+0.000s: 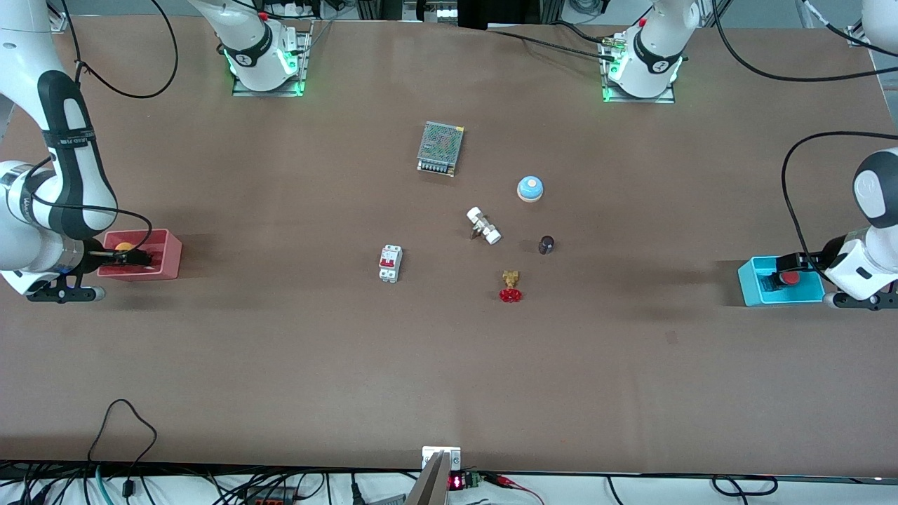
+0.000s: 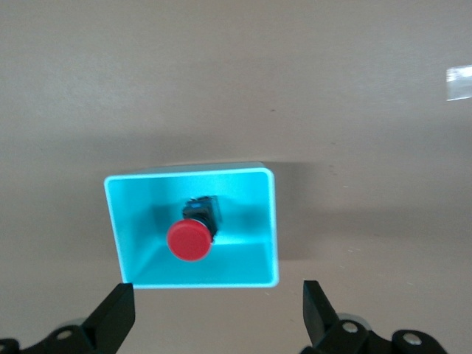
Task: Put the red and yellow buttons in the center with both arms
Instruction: 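Grasp the yellow button with the right gripper while the left gripper grasps the red button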
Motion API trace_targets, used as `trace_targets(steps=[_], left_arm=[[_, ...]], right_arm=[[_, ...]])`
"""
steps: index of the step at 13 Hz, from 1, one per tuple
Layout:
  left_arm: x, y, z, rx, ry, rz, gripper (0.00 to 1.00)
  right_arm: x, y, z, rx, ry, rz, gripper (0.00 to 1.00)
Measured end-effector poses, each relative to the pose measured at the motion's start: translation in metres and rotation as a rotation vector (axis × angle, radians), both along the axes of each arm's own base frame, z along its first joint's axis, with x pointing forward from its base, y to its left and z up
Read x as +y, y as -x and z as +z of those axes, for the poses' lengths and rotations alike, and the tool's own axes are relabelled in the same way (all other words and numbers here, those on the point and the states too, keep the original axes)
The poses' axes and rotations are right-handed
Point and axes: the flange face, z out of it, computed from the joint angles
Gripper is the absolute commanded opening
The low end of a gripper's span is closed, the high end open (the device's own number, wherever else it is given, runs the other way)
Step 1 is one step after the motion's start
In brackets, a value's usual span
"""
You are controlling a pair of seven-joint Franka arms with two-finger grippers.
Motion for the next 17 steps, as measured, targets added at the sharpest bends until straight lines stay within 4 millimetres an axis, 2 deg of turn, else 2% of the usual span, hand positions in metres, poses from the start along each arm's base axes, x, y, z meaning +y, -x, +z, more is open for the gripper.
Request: trace_targets(steps=[3,7,8,9,11,13,14,15,17], left_arm=[[0.025,0.005,-0.028,-0.008,0.009,0.001,1.0],[0.035,0.007,-0.064,-0.043,0.014,-0.021,1.0],[0.039,0.008,-0.073,-0.048,0.016,-0.026,0.99],[0.041,0.01,-0.082,-0.056,0.016,-0.03,0.97],[0.04,0.012,-0.094,-0.067,0.019,-0.038,0.87],[0.037,0.015,-0.098,-0.065,0.023,-0.043,0.75],[0.036,0.015,-0.099,-0.062,0.025,-0.044,0.7],[0.036,0.016,-0.1,-0.061,0.025,-0.045,0.69],[0.038,0.018,-0.102,-0.056,0.027,-0.043,0.69]], right_arm=[[0.0,0.006,-0.006,0.047,-0.012,-0.006,1.0],[-0.007,0.01,-0.007,0.06,-0.015,-0.018,1.0],[-0.009,0.011,-0.007,0.06,-0.016,-0.021,0.95],[-0.01,0.011,-0.007,0.061,-0.016,-0.024,0.91],[-0.011,0.012,-0.009,0.065,-0.017,-0.026,0.89],[-0.011,0.013,-0.011,0.068,-0.018,-0.026,0.78],[-0.011,0.013,-0.012,0.07,-0.018,-0.025,0.68],[-0.011,0.013,-0.013,0.072,-0.019,-0.025,0.58],[-0.011,0.013,-0.015,0.075,-0.02,-0.025,0.47]])
